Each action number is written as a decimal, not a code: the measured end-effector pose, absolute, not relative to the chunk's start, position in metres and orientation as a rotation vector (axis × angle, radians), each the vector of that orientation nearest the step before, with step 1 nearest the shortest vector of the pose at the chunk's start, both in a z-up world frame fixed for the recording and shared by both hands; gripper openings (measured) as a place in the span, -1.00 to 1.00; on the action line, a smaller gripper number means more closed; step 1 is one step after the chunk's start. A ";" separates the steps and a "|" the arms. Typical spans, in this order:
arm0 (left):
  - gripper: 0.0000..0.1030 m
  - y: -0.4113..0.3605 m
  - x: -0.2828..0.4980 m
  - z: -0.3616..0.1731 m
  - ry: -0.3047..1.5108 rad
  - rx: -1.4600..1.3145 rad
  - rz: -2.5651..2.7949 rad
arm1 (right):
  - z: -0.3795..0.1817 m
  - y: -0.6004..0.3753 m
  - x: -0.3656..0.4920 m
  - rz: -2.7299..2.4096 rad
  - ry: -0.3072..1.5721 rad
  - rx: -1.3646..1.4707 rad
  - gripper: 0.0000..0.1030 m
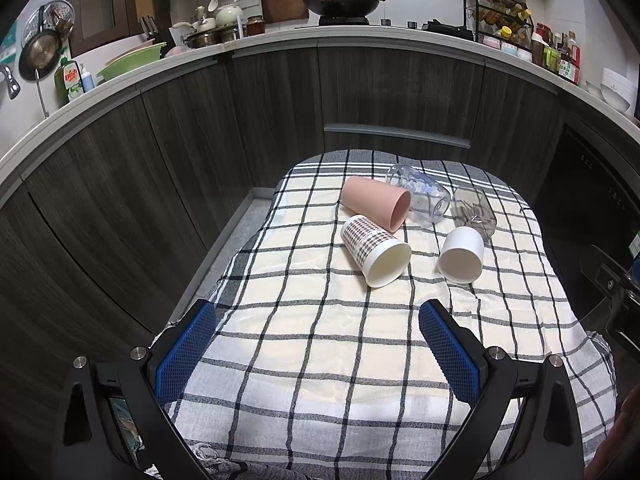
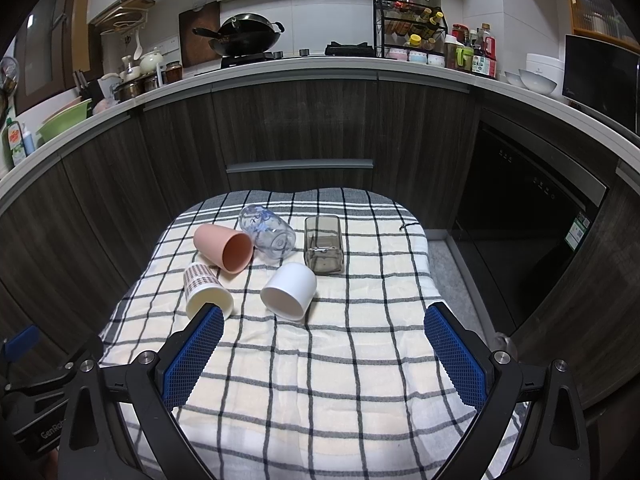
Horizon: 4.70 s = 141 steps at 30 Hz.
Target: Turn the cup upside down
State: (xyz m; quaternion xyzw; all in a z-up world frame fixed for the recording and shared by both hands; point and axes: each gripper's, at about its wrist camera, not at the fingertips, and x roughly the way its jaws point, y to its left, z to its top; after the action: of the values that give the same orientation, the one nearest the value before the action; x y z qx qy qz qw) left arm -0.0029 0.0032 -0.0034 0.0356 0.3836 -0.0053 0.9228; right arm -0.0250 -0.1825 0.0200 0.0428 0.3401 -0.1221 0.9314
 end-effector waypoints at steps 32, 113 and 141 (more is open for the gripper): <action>1.00 -0.003 0.016 -0.013 0.822 0.067 -0.009 | 0.012 -0.190 -0.008 -0.253 0.705 0.076 0.96; 0.30 -0.090 0.075 -0.117 1.123 0.053 -0.258 | -0.060 -0.263 0.058 -0.292 0.896 0.088 0.96; 0.81 -0.082 0.033 -0.099 1.141 0.105 -0.340 | -0.038 -0.261 0.015 -0.277 0.903 0.169 0.96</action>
State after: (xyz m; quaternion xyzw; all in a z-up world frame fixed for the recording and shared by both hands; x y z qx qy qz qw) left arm 0.0326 -0.0822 -0.0985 0.0496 0.5373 -0.1601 0.8265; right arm 0.0153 -0.2611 -0.0380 0.0812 0.4344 -0.1333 0.8871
